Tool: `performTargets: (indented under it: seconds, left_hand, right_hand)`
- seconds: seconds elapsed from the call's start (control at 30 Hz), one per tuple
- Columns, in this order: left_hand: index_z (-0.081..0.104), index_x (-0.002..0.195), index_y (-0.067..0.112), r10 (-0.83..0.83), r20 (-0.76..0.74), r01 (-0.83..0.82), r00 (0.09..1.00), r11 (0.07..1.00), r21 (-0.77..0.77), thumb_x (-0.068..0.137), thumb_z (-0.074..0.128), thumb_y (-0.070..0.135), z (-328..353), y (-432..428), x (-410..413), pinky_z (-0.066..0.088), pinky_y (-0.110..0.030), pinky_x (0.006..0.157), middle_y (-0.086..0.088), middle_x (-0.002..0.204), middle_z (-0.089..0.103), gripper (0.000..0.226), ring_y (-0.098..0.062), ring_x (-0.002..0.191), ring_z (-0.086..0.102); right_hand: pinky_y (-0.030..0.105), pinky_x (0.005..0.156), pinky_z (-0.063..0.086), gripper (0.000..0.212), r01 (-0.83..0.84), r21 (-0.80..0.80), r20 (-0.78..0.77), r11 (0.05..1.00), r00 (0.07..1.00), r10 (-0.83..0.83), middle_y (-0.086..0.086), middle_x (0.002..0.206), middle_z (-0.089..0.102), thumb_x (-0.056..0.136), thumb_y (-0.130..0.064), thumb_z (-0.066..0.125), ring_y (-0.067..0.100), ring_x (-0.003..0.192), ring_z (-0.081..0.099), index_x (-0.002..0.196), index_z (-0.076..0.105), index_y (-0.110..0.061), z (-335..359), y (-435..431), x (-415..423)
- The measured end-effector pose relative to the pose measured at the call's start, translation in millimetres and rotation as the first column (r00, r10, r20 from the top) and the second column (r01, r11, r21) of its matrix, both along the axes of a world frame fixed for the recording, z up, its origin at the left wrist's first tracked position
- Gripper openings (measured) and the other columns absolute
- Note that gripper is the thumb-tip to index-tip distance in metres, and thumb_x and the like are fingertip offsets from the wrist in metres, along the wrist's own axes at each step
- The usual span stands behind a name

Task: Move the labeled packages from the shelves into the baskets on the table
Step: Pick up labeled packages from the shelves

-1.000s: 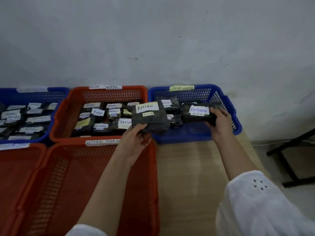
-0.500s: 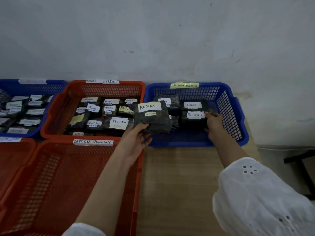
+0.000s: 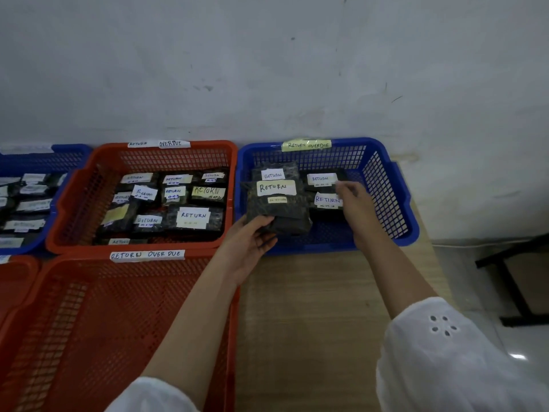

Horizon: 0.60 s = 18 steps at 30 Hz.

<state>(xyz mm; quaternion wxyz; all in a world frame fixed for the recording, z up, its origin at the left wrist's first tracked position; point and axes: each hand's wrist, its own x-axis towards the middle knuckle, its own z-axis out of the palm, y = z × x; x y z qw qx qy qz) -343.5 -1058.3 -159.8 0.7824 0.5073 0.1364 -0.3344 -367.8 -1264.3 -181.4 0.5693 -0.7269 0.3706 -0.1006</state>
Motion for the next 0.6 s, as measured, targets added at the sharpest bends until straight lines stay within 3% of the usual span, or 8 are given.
performTargets:
  seconds: [0.07,0.17,0.23,0.33,0.43,0.53,0.6]
  left_hand:
    - [0.059,0.103,0.015,-0.048,-0.004,0.048,0.999,0.999,0.005,0.087,0.060,0.007,0,-7,-1,0.053,-0.027,0.074,-0.004,0.088,0.067,0.018,-0.015,0.079,0.062]
    - [0.059,0.105,0.016,-0.083,0.008,0.083,0.997,0.996,0.028,0.086,0.062,0.008,0,-13,-3,0.053,-0.027,0.076,-0.003,0.094,0.067,0.020,-0.015,0.084,0.062]
    - [0.058,0.110,0.017,-0.123,0.069,0.112,0.990,0.984,0.139,0.087,0.063,0.014,0,-12,-4,0.050,-0.024,0.073,-0.003,0.101,0.067,0.024,-0.012,0.085,0.062]
    - [0.047,0.130,0.020,-0.200,0.289,0.045,0.936,0.883,0.466,0.084,0.069,0.028,-6,0,0,0.045,-0.018,0.073,0.007,0.113,0.058,0.052,-0.003,0.093,0.056]
    - [0.043,0.135,0.026,-0.190,0.543,-0.240,0.818,0.744,0.623,0.084,0.068,0.030,-14,18,11,0.039,-0.032,0.099,0.007,0.116,0.048,0.058,-0.014,0.117,0.040]
    - [0.046,0.134,0.026,-0.277,0.562,-0.292,0.780,0.633,0.717,0.089,0.060,0.029,-21,23,22,0.028,-0.037,0.106,-0.003,0.131,0.043,0.047,-0.022,0.127,0.028]
    - [0.044,0.136,0.022,-0.318,0.540,-0.272,0.779,0.605,0.748,0.093,0.055,0.025,-28,18,25,0.023,-0.033,0.108,-0.007,0.138,0.036,0.044,-0.024,0.132,0.024]
  right_hand:
    - [0.031,0.077,0.049,0.036,-0.217,0.287,0.056,0.933,0.976,0.210,0.004,0.107,0.067,0.095,-0.045,0.048,0.018,0.095,0.064,0.117,0.059,-0.019,13,10,-7]
    - [0.033,0.077,0.055,0.038,-0.338,0.471,0.121,0.815,0.940,0.320,0.005,0.115,0.066,0.089,-0.034,0.062,0.021,0.102,0.065,0.123,0.055,-0.017,15,21,-6]
    - [0.032,0.076,0.056,0.037,-0.333,0.508,0.126,0.794,0.941,0.315,0.007,0.118,0.064,0.086,-0.022,0.067,0.023,0.106,0.063,0.120,0.054,-0.018,14,27,-3]
    - [0.033,0.074,0.056,0.028,-0.323,0.505,0.086,0.801,0.942,0.325,0.006,0.116,0.063,0.085,-0.015,0.069,0.023,0.104,0.063,0.108,0.055,-0.023,16,30,6]
    - [0.034,0.077,0.055,0.026,-0.263,0.499,-0.021,0.826,0.949,0.315,0.008,0.113,0.063,0.087,-0.014,0.066,0.023,0.101,0.062,0.111,0.057,-0.013,17,26,16]
    - [0.030,0.069,0.047,0.009,-0.237,0.479,-0.170,0.845,0.920,0.354,0.005,0.094,0.063,0.087,-0.017,0.064,0.018,0.085,0.057,0.094,0.060,-0.014,18,22,21]
    - [0.027,0.063,0.043,0.008,-0.251,0.461,-0.251,0.851,0.883,0.397,0.002,0.087,0.062,0.086,-0.017,0.064,0.015,0.079,0.056,0.092,0.058,-0.015,14,21,22]
